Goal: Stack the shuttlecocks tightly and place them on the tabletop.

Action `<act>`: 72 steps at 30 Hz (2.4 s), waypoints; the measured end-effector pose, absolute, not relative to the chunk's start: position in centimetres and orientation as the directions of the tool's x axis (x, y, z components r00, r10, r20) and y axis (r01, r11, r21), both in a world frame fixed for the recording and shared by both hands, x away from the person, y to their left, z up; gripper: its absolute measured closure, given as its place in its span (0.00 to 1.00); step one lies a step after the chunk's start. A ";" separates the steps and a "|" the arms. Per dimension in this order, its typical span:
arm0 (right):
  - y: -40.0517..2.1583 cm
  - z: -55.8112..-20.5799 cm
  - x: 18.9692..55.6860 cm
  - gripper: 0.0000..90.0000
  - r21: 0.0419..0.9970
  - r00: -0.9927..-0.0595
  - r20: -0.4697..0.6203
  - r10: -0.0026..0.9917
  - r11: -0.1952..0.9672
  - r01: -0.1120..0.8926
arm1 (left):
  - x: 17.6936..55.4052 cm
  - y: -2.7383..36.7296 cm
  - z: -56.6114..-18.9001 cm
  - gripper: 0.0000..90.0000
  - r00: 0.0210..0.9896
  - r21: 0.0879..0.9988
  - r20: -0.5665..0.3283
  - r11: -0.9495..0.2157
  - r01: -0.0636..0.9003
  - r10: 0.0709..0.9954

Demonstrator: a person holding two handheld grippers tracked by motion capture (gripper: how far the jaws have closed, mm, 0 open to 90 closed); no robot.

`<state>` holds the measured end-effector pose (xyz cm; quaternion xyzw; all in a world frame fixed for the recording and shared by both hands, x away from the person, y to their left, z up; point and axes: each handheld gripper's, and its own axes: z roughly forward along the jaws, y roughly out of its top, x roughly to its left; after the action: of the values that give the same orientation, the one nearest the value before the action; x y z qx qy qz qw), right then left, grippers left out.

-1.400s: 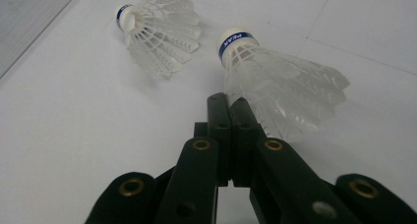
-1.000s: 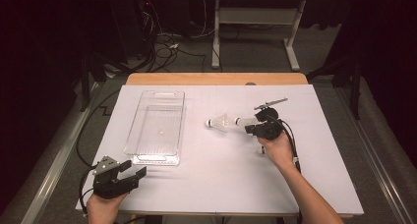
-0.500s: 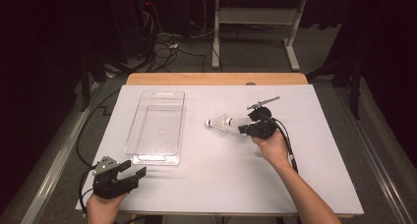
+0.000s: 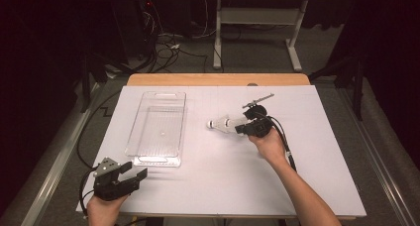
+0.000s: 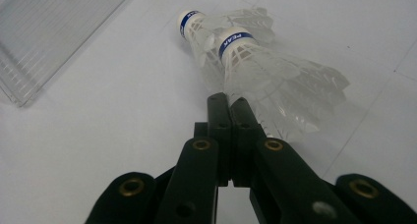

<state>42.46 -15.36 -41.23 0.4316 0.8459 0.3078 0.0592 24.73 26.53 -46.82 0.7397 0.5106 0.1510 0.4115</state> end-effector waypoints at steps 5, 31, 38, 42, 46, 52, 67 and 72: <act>-15.0 -41.5 42.7 1.00 0.563 -0.624 0.176 0.761 0.443 0.698 | 24.7 26.5 -46.8 0.38 0.434 0.762 -0.195 -0.142 0.631 0.880; -13.9 -42.1 43.4 1.00 0.548 -0.646 0.187 0.740 0.468 0.694 | 24.8 26.5 -46.8 0.38 0.436 0.760 -0.197 -0.144 0.634 0.878; -13.3 -42.0 43.5 1.00 0.547 -0.657 0.185 0.731 0.478 0.687 | 24.7 26.5 -46.8 0.38 0.437 0.761 -0.198 -0.143 0.633 0.878; -13.1 -42.0 43.6 1.00 0.543 -0.654 0.189 0.732 0.477 0.691 | 24.8 26.5 -46.8 0.38 0.438 0.760 -0.197 -0.145 0.633 0.877; -13.1 -42.1 43.7 1.00 0.542 -0.655 0.189 0.732 0.478 0.691 | 24.8 26.5 -46.8 0.38 0.438 0.761 -0.195 -0.146 0.632 0.877; -13.0 -42.4 43.9 1.00 0.539 -0.654 0.192 0.731 0.478 0.693 | 24.8 26.5 -46.8 0.38 0.438 0.762 -0.195 -0.146 0.631 0.877; -12.7 -42.7 44.2 1.00 0.551 -0.651 0.198 0.733 0.466 0.692 | 24.7 26.5 -46.8 0.38 0.440 0.762 -0.196 -0.146 0.631 0.876; -12.7 -42.7 44.3 0.99 0.560 -0.652 0.192 0.734 0.464 0.687 | 24.7 26.5 -46.8 0.38 0.440 0.763 -0.196 -0.146 0.630 0.877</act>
<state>44.34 -12.70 -42.74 0.4156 0.8546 0.3090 0.0380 24.73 26.45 -46.84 0.7419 0.5076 0.1499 0.4117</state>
